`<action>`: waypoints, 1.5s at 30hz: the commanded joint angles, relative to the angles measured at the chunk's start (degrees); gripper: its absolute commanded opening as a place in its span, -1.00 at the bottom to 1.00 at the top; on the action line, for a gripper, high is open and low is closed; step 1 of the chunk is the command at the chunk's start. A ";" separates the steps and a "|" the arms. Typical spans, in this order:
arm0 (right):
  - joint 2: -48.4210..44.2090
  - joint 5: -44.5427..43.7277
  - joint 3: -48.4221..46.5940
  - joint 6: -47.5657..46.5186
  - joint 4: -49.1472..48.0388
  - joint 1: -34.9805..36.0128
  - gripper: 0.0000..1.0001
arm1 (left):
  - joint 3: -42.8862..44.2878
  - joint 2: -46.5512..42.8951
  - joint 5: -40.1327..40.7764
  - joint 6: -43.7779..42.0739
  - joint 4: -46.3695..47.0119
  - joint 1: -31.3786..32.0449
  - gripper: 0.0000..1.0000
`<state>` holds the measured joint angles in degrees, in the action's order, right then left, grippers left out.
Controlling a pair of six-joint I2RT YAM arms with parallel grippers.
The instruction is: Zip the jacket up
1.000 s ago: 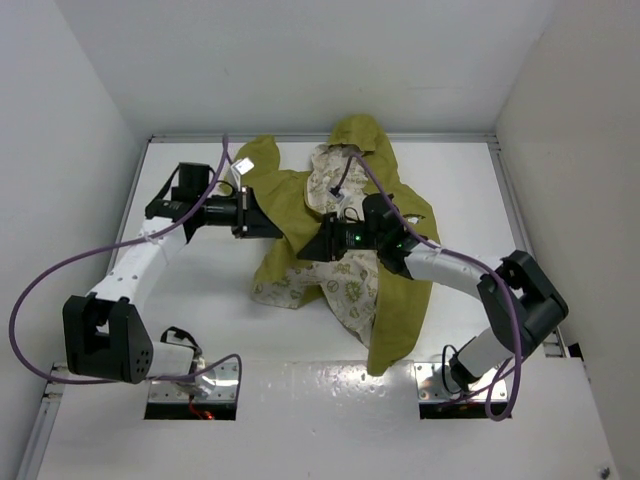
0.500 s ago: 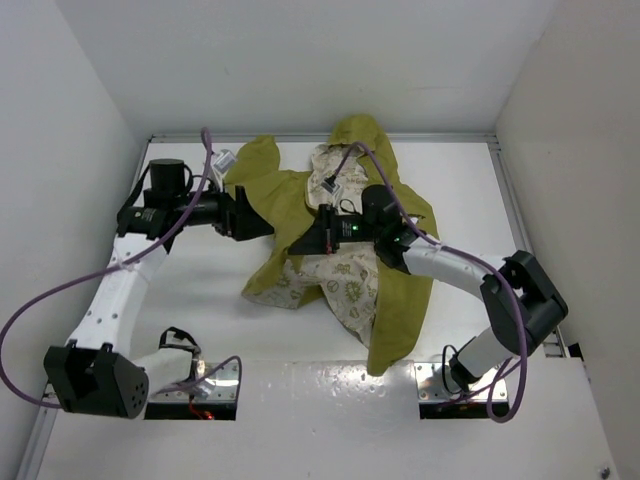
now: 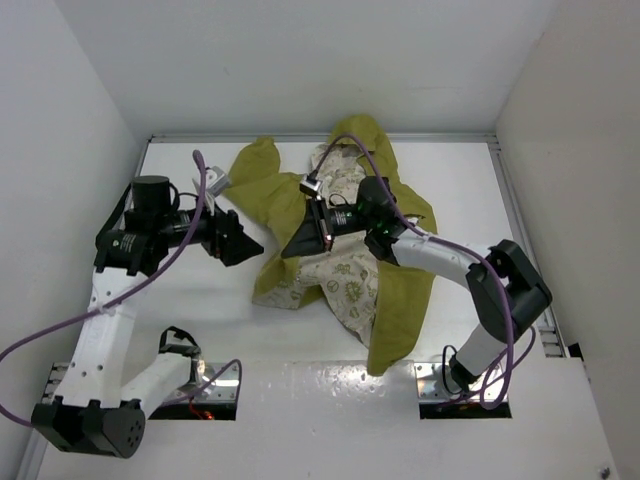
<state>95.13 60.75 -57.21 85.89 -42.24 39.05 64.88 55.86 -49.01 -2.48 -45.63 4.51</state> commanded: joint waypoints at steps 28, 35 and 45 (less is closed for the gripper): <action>2.60 -0.46 -7.03 11.41 -16.03 3.23 -1.00 | -8.28 -4.35 -26.40 6.79 15.04 1.46 0.92; 4.27 -0.46 -9.49 10.62 -15.59 3.40 -1.00 | -8.28 -3.82 -27.54 6.79 15.04 3.92 0.92; 5.15 -0.28 -10.47 10.44 -15.77 3.40 -1.00 | -8.28 -2.77 -28.07 6.26 15.04 5.51 0.29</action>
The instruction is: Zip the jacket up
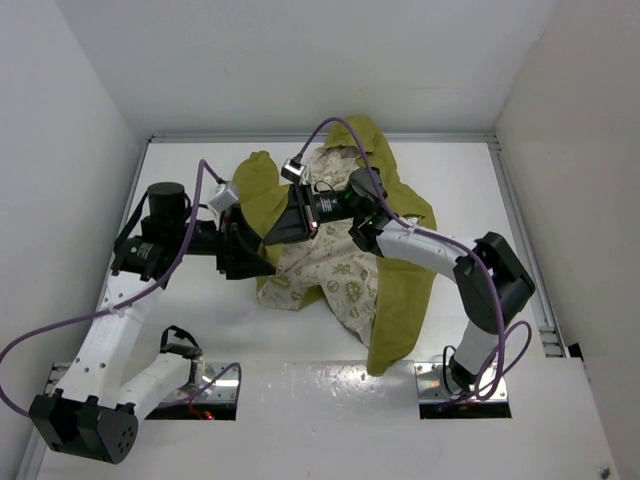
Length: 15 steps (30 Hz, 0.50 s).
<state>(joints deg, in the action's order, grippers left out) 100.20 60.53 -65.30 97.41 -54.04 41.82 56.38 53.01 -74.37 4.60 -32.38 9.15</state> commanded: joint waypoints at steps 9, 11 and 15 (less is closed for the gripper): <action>0.25 0.29 -2.64 -1.17 -4.05 0.28 -1.00 | -0.31 0.60 -3.85 -1.87 1.80 0.87 -0.19; 0.17 0.11 -2.64 -0.99 -3.97 0.28 -1.00 | -0.31 0.60 -4.38 -1.88 1.80 0.87 -0.26; 0.34 0.29 -2.20 -1.08 -4.14 0.28 -1.00 | -0.31 0.60 -4.38 -2.40 1.80 0.87 -0.63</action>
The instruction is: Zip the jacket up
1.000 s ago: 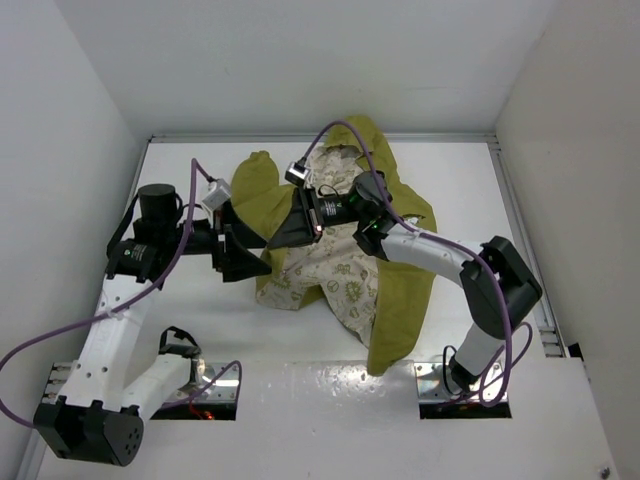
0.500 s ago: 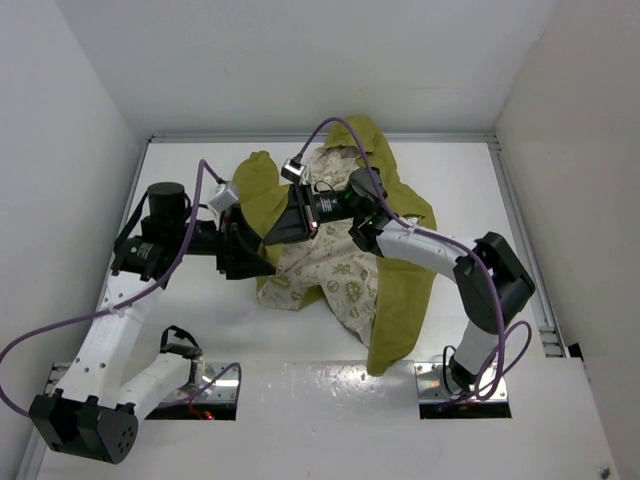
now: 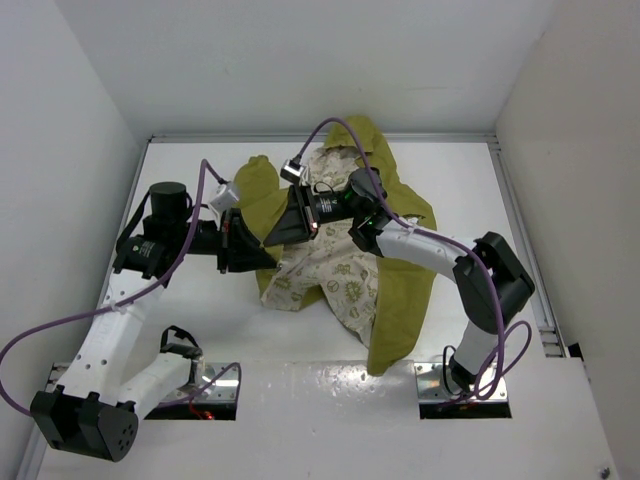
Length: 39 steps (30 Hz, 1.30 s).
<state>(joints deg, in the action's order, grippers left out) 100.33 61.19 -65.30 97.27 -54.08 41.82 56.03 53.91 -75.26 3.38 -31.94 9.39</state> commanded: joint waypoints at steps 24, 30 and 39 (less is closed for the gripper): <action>-1.37 -0.19 -1.41 -1.91 -4.01 -1.66 -1.00 | -1.63 -2.41 -1.90 -4.17 0.13 1.77 -0.46; -1.37 -0.10 -1.76 -1.91 -3.92 -1.92 -1.00 | -1.02 -1.88 -1.29 -5.75 -1.02 2.30 -0.59; -1.89 0.95 -1.68 -5.50 -0.86 -1.66 -0.02 | -1.01 -1.88 5.55 -7.42 -1.54 4.59 -1.00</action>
<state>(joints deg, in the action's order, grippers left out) 100.33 63.46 -65.30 95.26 -53.56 40.62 54.78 52.66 -70.63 -2.42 -32.38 12.78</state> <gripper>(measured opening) 0.419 0.018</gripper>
